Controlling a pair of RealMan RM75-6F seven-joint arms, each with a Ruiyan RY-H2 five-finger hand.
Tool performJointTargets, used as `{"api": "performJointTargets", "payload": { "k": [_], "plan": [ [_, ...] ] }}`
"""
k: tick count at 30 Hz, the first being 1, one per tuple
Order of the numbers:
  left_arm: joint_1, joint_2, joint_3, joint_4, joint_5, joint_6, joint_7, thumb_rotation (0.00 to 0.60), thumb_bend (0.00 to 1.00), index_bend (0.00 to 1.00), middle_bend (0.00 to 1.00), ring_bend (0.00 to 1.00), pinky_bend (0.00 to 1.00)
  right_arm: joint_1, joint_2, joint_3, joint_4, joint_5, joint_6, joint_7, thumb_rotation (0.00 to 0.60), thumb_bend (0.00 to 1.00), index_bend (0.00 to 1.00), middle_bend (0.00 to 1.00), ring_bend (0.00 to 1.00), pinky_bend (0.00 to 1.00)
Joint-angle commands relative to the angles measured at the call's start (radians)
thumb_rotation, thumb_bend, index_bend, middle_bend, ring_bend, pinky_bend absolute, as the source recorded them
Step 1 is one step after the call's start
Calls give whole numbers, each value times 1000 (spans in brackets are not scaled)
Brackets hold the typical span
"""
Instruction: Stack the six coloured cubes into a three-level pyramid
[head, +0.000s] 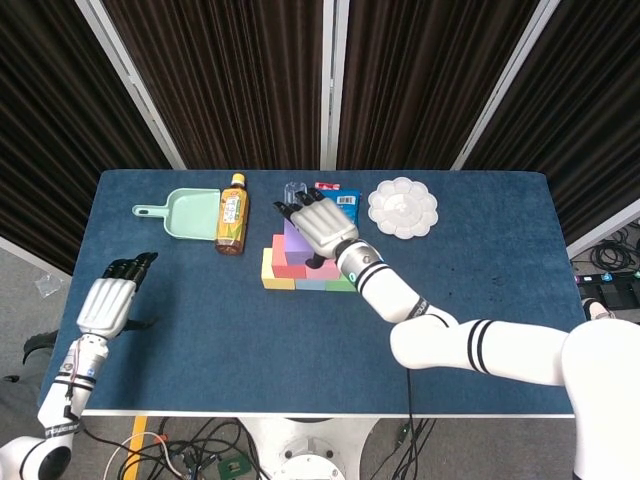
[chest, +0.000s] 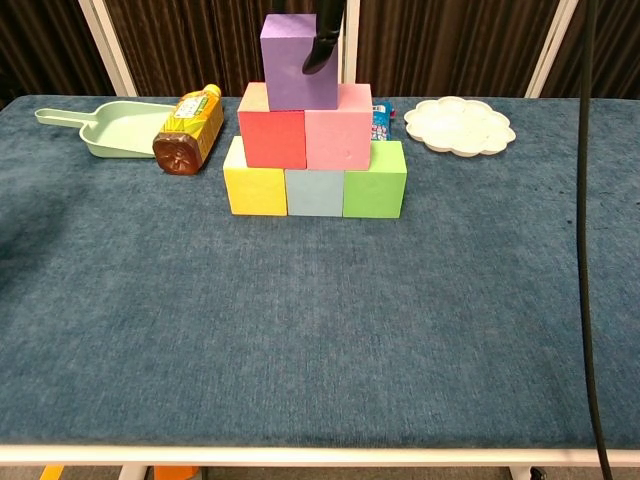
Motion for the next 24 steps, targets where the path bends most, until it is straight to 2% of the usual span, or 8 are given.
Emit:
{"api": "performJointTargets", "payload": {
  "k": [1, 7, 13, 17, 24],
  "plan": [
    [1, 3, -1, -4, 1, 2, 0, 600, 95, 0, 68, 131, 132, -15, 19, 9, -19, -16, 5, 16, 600, 120, 0, 184, 0, 0],
    [9, 9, -12, -5, -3, 22, -11, 600, 95, 0, 68, 131, 132, -93, 79, 39, -91, -95, 51, 89, 600, 108, 0, 185, 0, 0],
    [36, 28, -27, 6, -22, 60, -40, 600, 95, 0, 68, 131, 133, -256, 163, 47, -199, -245, 166, 205, 600, 101, 0, 216, 0, 0],
    [69, 47, -34, 24, -41, 93, -76, 600, 95, 0, 68, 131, 132, -426, 207, 12, -255, -419, 312, 298, 600, 103, 0, 248, 12, 0],
    [129, 66, -29, 56, -57, 136, -157, 600, 93, 12, 68, 131, 132, -682, 240, -78, -232, -678, 480, 479, 600, 107, 0, 237, 12, 0]
  ]
}}
